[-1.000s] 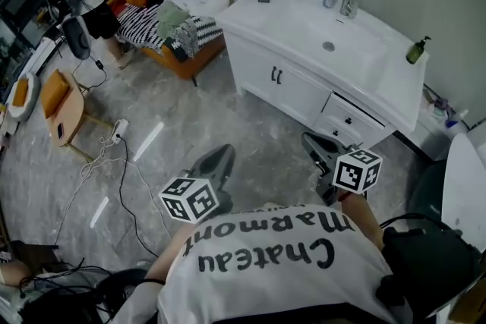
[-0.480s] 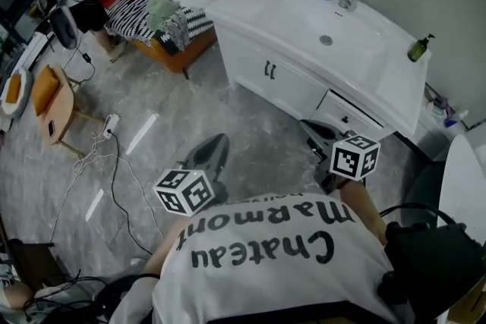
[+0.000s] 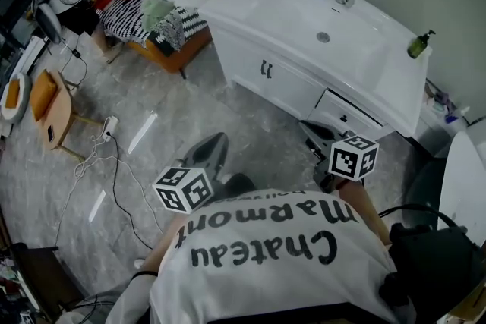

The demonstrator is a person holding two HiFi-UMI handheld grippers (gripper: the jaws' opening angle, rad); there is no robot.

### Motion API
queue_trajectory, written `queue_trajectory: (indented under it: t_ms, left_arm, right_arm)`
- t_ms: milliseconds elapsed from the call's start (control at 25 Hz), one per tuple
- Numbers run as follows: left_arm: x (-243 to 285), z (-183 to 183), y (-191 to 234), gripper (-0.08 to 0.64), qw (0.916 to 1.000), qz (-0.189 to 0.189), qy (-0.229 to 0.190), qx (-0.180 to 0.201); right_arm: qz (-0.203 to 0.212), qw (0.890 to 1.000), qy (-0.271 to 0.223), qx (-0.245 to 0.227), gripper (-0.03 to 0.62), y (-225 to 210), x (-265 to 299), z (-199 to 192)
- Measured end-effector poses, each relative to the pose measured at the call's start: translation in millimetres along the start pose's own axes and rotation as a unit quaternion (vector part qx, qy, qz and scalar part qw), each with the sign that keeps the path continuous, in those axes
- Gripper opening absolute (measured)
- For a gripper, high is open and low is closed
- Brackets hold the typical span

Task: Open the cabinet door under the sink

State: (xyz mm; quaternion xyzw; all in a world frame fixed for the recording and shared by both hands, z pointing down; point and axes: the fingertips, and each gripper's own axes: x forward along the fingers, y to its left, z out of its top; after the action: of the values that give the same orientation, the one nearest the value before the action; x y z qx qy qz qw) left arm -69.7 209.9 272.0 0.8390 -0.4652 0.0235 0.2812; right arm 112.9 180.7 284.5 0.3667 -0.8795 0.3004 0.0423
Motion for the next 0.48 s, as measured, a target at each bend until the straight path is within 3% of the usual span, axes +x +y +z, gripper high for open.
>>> queue_trajectory:
  t_ms: [240,480]
  left_arm:
    - [31.5,2.8,-12.4,0.008,0.9986,-0.039,0.029,0.022]
    - [70.5,6.1,-16.2,0.008,0.993,-0.08,0.058,0.065]
  right_arm:
    - [-0.042,0.999,-0.012,0.014,0.006,-20.3,-16.4,0.5]
    - [-0.102,0.992,-0.025,0.068,0.006,-56.2,-28.9,-5.0]
